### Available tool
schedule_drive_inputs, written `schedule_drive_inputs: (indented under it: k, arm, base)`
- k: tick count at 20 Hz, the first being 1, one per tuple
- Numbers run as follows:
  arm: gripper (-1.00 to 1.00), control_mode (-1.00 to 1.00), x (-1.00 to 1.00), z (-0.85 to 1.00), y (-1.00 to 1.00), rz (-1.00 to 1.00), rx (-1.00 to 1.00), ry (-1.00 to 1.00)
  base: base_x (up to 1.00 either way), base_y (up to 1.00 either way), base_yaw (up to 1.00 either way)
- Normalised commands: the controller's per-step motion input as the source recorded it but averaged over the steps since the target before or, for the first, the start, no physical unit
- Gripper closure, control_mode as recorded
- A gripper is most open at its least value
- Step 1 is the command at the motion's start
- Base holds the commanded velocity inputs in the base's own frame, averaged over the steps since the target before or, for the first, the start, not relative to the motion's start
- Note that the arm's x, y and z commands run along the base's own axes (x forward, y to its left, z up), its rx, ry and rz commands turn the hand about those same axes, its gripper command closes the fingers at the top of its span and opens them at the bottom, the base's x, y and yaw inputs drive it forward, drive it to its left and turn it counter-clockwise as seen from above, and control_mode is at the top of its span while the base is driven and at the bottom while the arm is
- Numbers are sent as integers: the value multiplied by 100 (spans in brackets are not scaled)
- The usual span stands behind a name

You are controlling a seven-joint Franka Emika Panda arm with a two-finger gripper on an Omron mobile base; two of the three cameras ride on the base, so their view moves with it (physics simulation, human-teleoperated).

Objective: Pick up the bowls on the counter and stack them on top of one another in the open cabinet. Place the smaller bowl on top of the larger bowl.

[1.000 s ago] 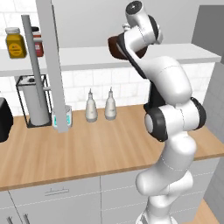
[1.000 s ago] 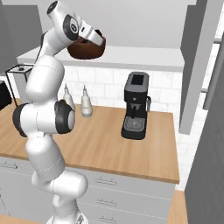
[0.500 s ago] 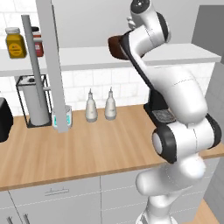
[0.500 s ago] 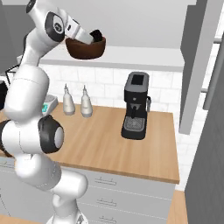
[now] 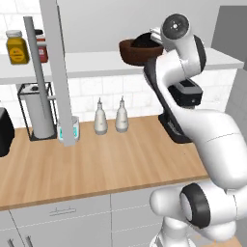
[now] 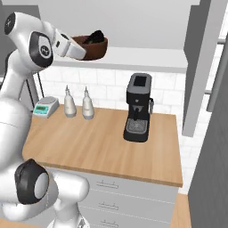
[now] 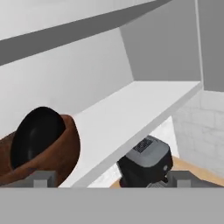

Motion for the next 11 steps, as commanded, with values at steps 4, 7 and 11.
schedule_drive_inputs:
  k: [4, 7, 11]
  arm:
    - [-100, -100, -97, -9, -2, 18, 0, 6]
    - [-100, -100, -90, -20, -2, 26, 0, 7]
    - [-100, -100, -95, -24, 0, 35, -3, 4]
  base:
    - [0, 0, 0]
    - [0, 0, 0]
    - [0, 0, 0]
